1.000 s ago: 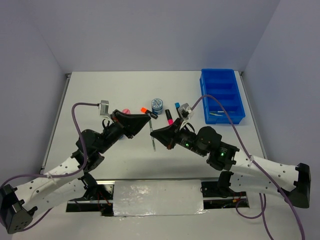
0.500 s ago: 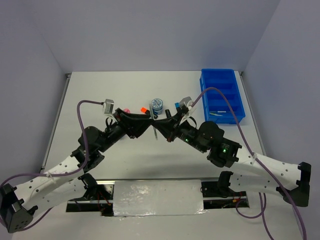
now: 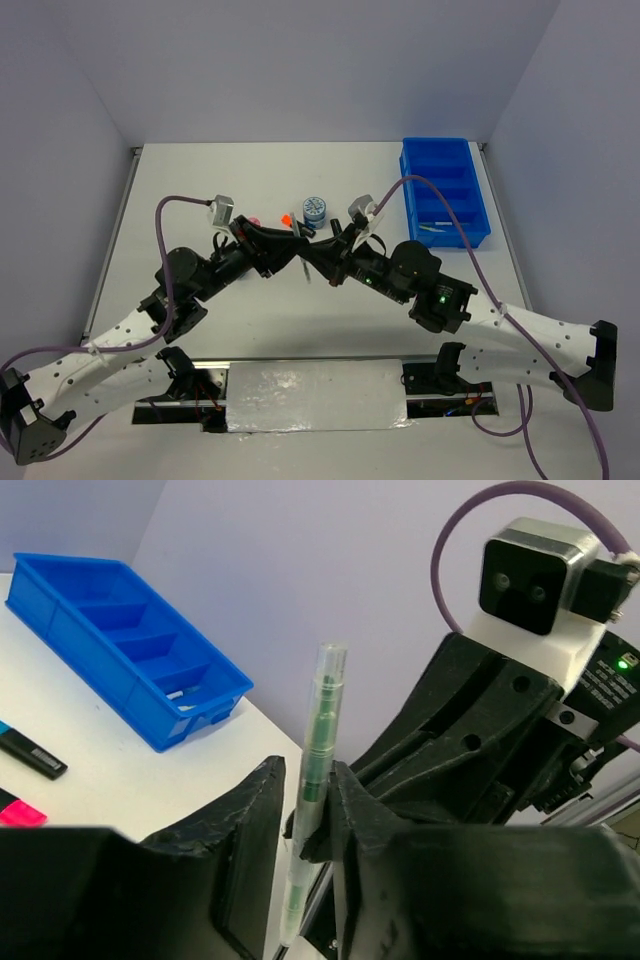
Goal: Sort the stationery into containers
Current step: Close the pen cap on the pen.
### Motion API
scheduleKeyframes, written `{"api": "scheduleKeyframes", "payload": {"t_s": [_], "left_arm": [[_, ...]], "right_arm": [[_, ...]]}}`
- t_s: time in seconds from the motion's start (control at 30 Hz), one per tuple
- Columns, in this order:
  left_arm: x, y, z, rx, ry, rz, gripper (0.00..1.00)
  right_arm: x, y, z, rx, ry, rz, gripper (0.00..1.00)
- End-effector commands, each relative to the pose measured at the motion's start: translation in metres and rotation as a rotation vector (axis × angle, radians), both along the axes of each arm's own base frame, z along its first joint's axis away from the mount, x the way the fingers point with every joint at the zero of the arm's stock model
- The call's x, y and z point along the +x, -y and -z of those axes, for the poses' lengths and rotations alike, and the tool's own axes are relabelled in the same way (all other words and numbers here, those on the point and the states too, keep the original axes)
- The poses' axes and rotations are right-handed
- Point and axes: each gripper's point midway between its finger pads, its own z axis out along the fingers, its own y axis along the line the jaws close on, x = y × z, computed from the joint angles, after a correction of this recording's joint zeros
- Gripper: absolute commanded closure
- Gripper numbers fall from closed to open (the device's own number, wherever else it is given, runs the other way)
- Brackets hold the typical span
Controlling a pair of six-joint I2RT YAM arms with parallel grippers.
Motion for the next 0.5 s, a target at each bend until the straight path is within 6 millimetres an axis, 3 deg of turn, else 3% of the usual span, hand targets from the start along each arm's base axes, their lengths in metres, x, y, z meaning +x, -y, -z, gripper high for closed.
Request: {"api": "scheduleKeyframes", "payload": {"t_s": [0.0,0.07,0.1,0.13,0.2,0.23,0.27,0.3,0.47], "left_arm": [[-0.007,-0.005,-0.026,-0.028,0.088,0.003,0.64],[-0.007,-0.004,-0.025,-0.019,0.095,0.008,0.80],[-0.007,-0.003,-0.025,-0.015,0.095,0.010,0.93],[-0.009,-0.002,-0.025,-0.009,0.102,0.023,0.98],[-0.011,0.001,-0.024,0.006,0.118,0.043,1.00],[-0.018,0.004,-0.026,0.007,0.147,0.081,1.00],[-0.022,0.006,-0.026,0.010,0.163,0.100,1.00],[-0.025,0.006,-0.029,0.006,0.188,0.112,1.00],[-0.040,0.006,-0.034,0.001,0.244,0.173,1.00]], "right_arm": [[-0.010,-0.005,-0.027,0.085,0.041,-0.056,1.00],[-0.013,-0.007,-0.025,0.085,0.040,-0.075,1.00],[-0.014,-0.007,-0.025,0.085,0.041,-0.080,1.00],[-0.014,-0.007,-0.025,0.083,0.041,-0.086,1.00],[-0.018,-0.011,-0.022,0.070,0.043,-0.114,0.96],[-0.023,-0.013,-0.021,0.063,0.045,-0.144,0.89],[-0.027,-0.016,-0.018,0.056,0.046,-0.175,0.69],[-0.029,-0.017,-0.017,0.055,0.043,-0.189,0.62],[-0.033,-0.020,-0.010,0.065,0.028,-0.214,0.60]]}}
